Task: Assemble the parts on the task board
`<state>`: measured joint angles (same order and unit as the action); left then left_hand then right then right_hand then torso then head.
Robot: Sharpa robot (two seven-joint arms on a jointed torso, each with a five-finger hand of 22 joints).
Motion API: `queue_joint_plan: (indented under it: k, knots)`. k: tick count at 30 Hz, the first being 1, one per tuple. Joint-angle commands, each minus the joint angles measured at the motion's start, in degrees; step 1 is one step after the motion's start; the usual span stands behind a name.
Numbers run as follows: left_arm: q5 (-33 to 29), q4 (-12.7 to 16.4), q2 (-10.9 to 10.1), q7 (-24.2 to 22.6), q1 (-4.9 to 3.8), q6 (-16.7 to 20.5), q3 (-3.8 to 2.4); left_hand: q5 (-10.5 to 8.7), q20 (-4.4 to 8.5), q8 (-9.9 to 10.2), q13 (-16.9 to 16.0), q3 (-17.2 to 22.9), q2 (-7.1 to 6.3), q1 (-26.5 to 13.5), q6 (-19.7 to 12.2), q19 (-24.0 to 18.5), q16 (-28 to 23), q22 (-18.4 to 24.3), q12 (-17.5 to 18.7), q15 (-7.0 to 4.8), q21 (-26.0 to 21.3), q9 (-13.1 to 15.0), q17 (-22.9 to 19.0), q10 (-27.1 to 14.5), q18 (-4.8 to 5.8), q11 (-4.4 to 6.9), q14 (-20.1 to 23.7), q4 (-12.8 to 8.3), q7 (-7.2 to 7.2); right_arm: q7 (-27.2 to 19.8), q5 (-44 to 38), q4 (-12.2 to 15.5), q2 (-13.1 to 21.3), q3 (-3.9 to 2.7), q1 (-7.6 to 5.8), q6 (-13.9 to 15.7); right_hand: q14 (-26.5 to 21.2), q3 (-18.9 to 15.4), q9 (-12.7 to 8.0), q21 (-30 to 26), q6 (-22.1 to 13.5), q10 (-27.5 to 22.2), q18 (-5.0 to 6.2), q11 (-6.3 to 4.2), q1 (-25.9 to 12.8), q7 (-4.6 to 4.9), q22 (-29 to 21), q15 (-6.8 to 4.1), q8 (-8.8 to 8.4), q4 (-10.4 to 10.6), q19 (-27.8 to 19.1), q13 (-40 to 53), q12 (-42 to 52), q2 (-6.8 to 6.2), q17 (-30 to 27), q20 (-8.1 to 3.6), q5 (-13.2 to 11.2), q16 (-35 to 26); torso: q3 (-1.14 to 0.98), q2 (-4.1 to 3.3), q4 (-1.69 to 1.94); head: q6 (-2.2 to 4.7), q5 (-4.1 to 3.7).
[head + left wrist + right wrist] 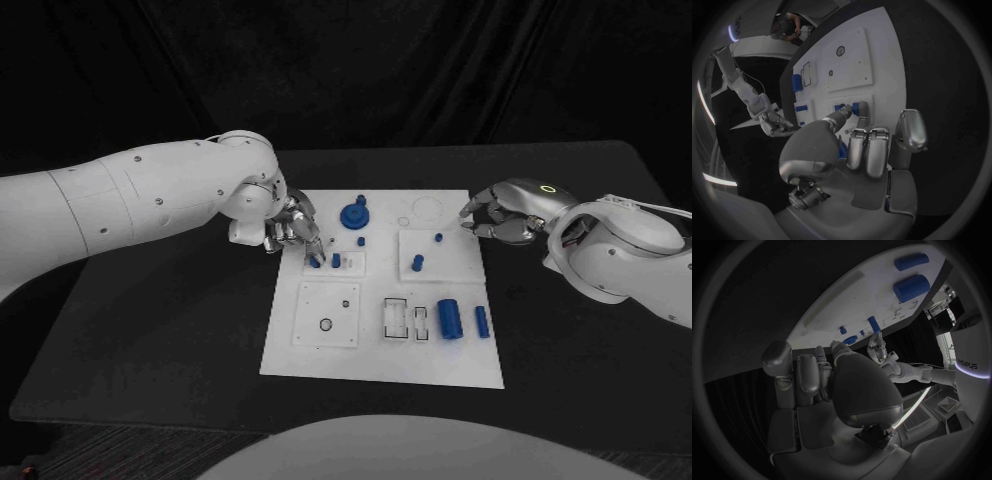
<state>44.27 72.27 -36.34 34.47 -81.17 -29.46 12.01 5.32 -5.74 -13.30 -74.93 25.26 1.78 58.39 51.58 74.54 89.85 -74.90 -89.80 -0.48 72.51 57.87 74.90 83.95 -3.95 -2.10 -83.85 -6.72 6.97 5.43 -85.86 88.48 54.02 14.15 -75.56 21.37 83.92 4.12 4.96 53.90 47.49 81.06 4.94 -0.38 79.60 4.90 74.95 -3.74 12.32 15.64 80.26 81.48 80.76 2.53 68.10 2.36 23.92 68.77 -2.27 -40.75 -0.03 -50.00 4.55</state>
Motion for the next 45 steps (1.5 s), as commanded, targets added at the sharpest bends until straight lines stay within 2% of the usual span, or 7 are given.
queue_joint_plan:
  k: [1,11,28,37,39,42,45]
  knots:
    - [0.9,-0.1,0.1,0.5,0.66,2.3,0.29,-1.03,-0.61,0.7,-14.8,-2.0,-0.31,-1.1,-2.7,0.0,0.2,-8.8,0.2,0.57,-0.3,0.0,15.1,5.6,-0.68,-0.5,-6.1,1.3,-0.66,1.0,-0.1,0.0,0.1,-0.04,0.14,-0.6,0.5,0.2,0.0,-0.3,0.3,0.0,1.16,-0.23,0.6,0.01,6.9,-0.33,-0.26,0.1,-0.4,-4.4,-0.2,-0.19,0.0,-0.04,-0.1,-0.3,0.0,-0.05,0.02,0.0,0.04]
    - [5.8,0.3,-0.2,-0.8,0.72,3.2,0.29,-2.61,-1.09,0.4,-14.7,-10.1,-1.52,-6.5,-4.2,-0.2,0.2,-8.8,0.3,1.09,-0.4,0.3,15.1,5.4,-0.74,-1.08,-6.1,7.8,0.01,1.0,-0.1,0.0,0.1,-0.04,0.2,-0.9,0.5,0.3,-0.1,-0.4,0.4,0.0,1.16,-0.24,0.6,0.0,6.9,-0.33,-0.26,0.1,-0.4,-4.4,-0.2,-0.22,-0.1,-0.03,0.0,-0.4,0.01,-0.01,0.08,0.0,-0.07]
    - [6.6,1.5,-1.7,-3.2,0.75,7.7,0.29,-2.6,-1.19,-0.2,-15.1,-13.2,-1.06,-6.8,-4.8,0.4,0.2,-9.1,-0.2,1.15,0.4,0.9,15.1,6.0,-0.57,-1.15,-6.1,10.1,0.06,1.1,-0.1,-0.1,0.1,-0.04,0.38,-1.5,0.5,0.4,-0.1,-0.4,0.3,-0.1,1.17,-0.25,0.9,-0.02,6.9,-0.33,-0.31,0.0,-0.5,-4.5,-0.2,-0.3,-0.1,-0.02,0.2,-0.5,-0.03,-0.01,0.01,0.0,0.06]
    - [10.4,7.4,-6.5,-7.3,0.52,16.2,0.28,-2.53,-1.1,-1.7,-15.1,-14.3,-0.6,-5.7,-4.3,0.9,0.2,-9.2,-0.2,0.97,1.0,2.0,15.1,6.0,-0.5,-0.9,-6.1,10.8,-0.25,1.2,-0.1,0.1,0.5,-0.04,0.4,-1.6,0.4,0.5,-0.2,-0.8,0.3,-0.2,1.24,-0.26,1.0,-0.03,6.8,-0.33,-0.35,-0.1,-0.6,-4.7,-0.4,-0.32,-0.3,-0.02,0.3,-0.7,-0.03,0.0,0.02,0.0,-0.1]
    - [11.4,9.5,-8.2,-8.1,0.31,19.3,0.28,-1.98,-1.01,-2.6,-15.1,-14.7,0.08,-5.5,-4.1,1.6,0.2,-9.4,-0.2,0.86,1.8,2.5,15.1,6.0,-0.35,-0.73,-6.1,11.7,-0.45,1.3,-0.1,0.1,0.5,-0.04,0.4,-1.7,0.4,0.5,-0.2,-0.8,0.3,-0.2,1.24,-0.26,1.0,-0.03,6.8,-0.33,-0.35,-0.1,-0.6,-4.7,-0.4,-0.32,-0.3,-0.02,0.3,-0.7,-0.03,-0.02,0.03,0.0,-0.11]
    - [12.3,12.8,-10.7,-8.9,0.03,23.9,0.28,3.47,-0.58,-4.3,-15.1,-15.7,0.31,-4.1,-3.9,2.8,0.2,-9.8,-0.2,0.41,2.9,3.1,15.1,6.0,-0.13,-0.25,-6.1,13.4,-0.99,1.3,-0.1,0.2,0.7,-0.04,0.4,-1.7,0.4,0.6,-0.2,-0.9,0.3,-0.3,1.25,-0.26,1.0,-0.03,6.8,-0.32,-0.35,-0.1,-0.6,-4.8,-0.4,-0.32,-0.4,-0.02,0.3,-0.7,-0.03,-0.01,0.02,0.0,-0.08]
    - [14.0,15.9,-13.1,-9.4,-0.14,27.9,0.29,5.64,-0.45,-4.8,-15.1,-15.7,0.35,-3.3,-3.8,3.2,0.2,-9.9,-0.2,0.2,3.3,3.2,15.1,6.0,-0.01,-0.06,-6.1,13.8,-1.16,1.4,-0.1,0.2,0.8,-0.04,0.4,-1.7,0.4,0.6,-0.2,-0.9,0.3,-0.3,1.25,-0.26,1.0,-0.03,6.8,-0.32,-0.35,-0.1,-0.6,-4.8,-0.4,-0.32,-0.4,-0.02,0.3,-0.7,-0.03,0.0,0.01,0.0,-0.05]
